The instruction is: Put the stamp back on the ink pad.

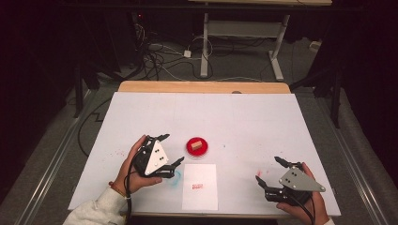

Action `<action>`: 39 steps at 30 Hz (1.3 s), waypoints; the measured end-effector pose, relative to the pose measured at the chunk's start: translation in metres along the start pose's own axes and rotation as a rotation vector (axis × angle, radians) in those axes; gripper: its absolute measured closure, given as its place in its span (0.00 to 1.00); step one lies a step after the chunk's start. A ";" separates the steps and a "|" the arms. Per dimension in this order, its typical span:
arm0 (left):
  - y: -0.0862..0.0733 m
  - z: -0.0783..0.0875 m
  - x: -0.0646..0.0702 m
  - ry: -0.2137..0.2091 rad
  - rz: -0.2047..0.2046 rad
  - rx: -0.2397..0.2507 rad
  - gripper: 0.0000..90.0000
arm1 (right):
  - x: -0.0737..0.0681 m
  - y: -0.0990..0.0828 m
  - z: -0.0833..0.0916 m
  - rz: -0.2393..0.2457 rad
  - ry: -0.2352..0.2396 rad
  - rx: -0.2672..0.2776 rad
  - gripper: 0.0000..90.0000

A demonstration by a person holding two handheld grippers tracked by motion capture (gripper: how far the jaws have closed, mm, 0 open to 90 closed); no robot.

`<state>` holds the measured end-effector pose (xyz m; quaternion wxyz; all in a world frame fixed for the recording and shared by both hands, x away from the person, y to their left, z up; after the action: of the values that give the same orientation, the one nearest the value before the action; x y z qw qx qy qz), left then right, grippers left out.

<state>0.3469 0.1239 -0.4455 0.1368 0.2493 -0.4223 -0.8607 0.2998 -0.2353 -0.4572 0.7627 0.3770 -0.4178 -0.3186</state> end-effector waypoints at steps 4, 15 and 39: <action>-0.006 0.003 0.002 0.013 -0.008 -0.001 0.18 | 0.001 -0.001 0.001 0.001 -0.009 -0.002 0.19; -0.036 0.018 -0.001 0.067 0.043 -0.042 0.18 | 0.004 -0.001 0.000 -0.003 -0.030 0.008 0.19; -0.096 0.043 0.004 0.056 0.168 -0.099 0.18 | 0.007 -0.006 0.000 -0.001 -0.055 -0.006 0.19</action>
<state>0.3175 0.2088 -0.5010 0.2326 0.2300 -0.3947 -0.8586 0.3022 -0.2435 -0.4599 0.7519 0.3659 -0.4376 -0.3306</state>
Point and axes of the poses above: each handheld gripper's, and its own axes: z roughly backward along the jaws, y roughly out of its top, x roughly to its right, the point moved 5 cm from there along -z, roughly forward along the jaws, and after that the axes turned 11 degrees about -y, right-handed, at the moved point
